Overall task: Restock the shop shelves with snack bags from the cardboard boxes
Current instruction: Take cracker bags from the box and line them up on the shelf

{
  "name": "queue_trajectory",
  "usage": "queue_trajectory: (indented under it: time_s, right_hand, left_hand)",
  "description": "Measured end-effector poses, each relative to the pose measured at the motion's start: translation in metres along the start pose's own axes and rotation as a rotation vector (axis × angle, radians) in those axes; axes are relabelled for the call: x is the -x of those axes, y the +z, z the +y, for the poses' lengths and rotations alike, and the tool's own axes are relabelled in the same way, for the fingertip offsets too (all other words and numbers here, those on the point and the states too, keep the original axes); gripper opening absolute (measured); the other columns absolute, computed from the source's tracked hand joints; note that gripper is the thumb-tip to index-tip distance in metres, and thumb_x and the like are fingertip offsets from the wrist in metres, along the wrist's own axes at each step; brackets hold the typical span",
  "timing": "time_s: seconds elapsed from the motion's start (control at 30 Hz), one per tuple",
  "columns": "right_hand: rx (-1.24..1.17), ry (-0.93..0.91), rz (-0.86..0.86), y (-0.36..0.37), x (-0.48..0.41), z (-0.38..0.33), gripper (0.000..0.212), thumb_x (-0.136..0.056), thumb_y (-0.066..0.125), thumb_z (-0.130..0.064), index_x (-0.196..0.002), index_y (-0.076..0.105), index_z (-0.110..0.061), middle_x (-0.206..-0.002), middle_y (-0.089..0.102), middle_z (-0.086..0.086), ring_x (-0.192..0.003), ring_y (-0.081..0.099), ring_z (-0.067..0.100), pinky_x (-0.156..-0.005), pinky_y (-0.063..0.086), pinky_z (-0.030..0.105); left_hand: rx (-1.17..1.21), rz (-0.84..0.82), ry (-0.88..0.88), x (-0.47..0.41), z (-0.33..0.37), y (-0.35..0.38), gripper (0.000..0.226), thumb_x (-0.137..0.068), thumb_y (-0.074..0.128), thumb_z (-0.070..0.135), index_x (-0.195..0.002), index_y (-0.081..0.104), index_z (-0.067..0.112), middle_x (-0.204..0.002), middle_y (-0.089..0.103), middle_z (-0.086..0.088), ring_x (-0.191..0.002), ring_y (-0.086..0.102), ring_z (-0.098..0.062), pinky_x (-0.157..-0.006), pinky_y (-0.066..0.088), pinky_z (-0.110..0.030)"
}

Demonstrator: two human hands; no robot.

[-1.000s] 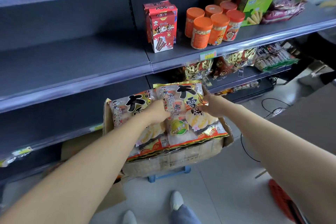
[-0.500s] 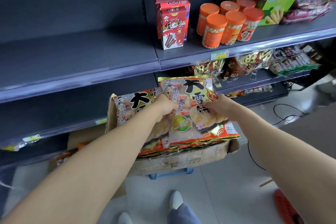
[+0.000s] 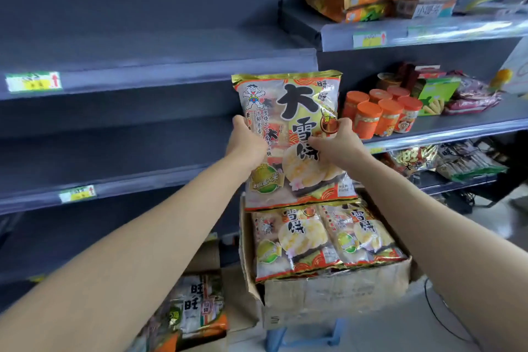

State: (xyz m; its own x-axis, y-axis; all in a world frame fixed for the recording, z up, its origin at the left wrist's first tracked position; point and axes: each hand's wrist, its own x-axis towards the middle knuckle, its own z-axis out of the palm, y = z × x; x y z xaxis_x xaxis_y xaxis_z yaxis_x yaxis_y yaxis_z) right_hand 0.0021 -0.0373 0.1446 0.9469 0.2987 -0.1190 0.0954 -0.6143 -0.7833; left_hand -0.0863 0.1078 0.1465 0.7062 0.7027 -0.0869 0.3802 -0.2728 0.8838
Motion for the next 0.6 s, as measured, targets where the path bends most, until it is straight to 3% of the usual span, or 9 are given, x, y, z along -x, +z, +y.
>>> queue_trajectory:
  time_s: [0.17, 0.27, 0.33, 0.43, 0.6]
  right_hand:
    - [-0.106, -0.192, 0.046, 0.06, 0.045, -0.1, 0.066, -0.084, 0.063, -0.038, -0.136, 0.028, -0.017, -0.13, 0.047, 0.013, -0.105, 0.057, 0.031, -0.093, 0.05, 0.047]
    - [-0.164, -0.29, 0.036, 0.096, 0.064, -0.155, 0.062, -0.085, 0.063, -0.037, -0.133, 0.03, -0.017, -0.127, 0.045, 0.011, -0.101, 0.055, 0.028, -0.093, 0.049, 0.044]
    - [-0.191, -0.356, 0.028, 0.117, 0.072, -0.188, 0.062, -0.085, 0.062, -0.036, -0.134, 0.03, -0.017, -0.127, 0.045, 0.011, -0.103, 0.054, 0.029, -0.095, 0.048, 0.046]
    - [-0.226, -0.442, -0.013, 0.146, 0.076, -0.235, 0.062, -0.087, 0.061, -0.035, -0.136, 0.027, -0.017, -0.128, 0.042, 0.01, -0.103, 0.052, 0.027, -0.096, 0.046, 0.043]
    - [-0.253, -0.58, -0.11, 0.186, 0.068, -0.304, 0.059, -0.088, 0.058, -0.028, -0.136, 0.026, -0.017, -0.128, 0.042, 0.009, -0.094, 0.05, 0.023, -0.082, 0.044, 0.035]
  left_hand:
    - [0.052, 0.196, 0.1, 0.001, -0.003, -0.118, 0.034, -0.092, 0.049, 0.002, -0.118, 0.035, 0.019, -0.112, 0.057, -0.005, -0.092, 0.062, -0.024, -0.078, 0.057, -0.044]
    - [0.053, 0.321, 0.144, -0.001, -0.006, -0.183, 0.037, -0.091, 0.046, -0.001, -0.119, 0.034, 0.02, -0.106, 0.056, -0.003, -0.074, 0.055, -0.016, -0.053, 0.046, -0.033]
    - [0.04, 0.398, 0.154, -0.003, -0.008, -0.221, 0.04, -0.091, 0.044, -0.003, -0.123, 0.033, 0.019, -0.1, 0.053, -0.002, -0.064, 0.047, -0.013, -0.047, 0.035, -0.026]
    - [0.043, 0.497, 0.174, -0.011, -0.01, -0.271, 0.042, -0.09, 0.043, -0.004, -0.125, 0.033, 0.018, -0.102, 0.052, -0.002, -0.07, 0.05, -0.014, -0.053, 0.042, -0.028]
    - [0.062, 0.624, 0.196, -0.032, -0.012, -0.344, 0.047, -0.089, 0.046, -0.004, -0.127, 0.033, 0.02, -0.101, 0.054, 0.0, -0.073, 0.053, -0.01, -0.068, 0.052, -0.035]
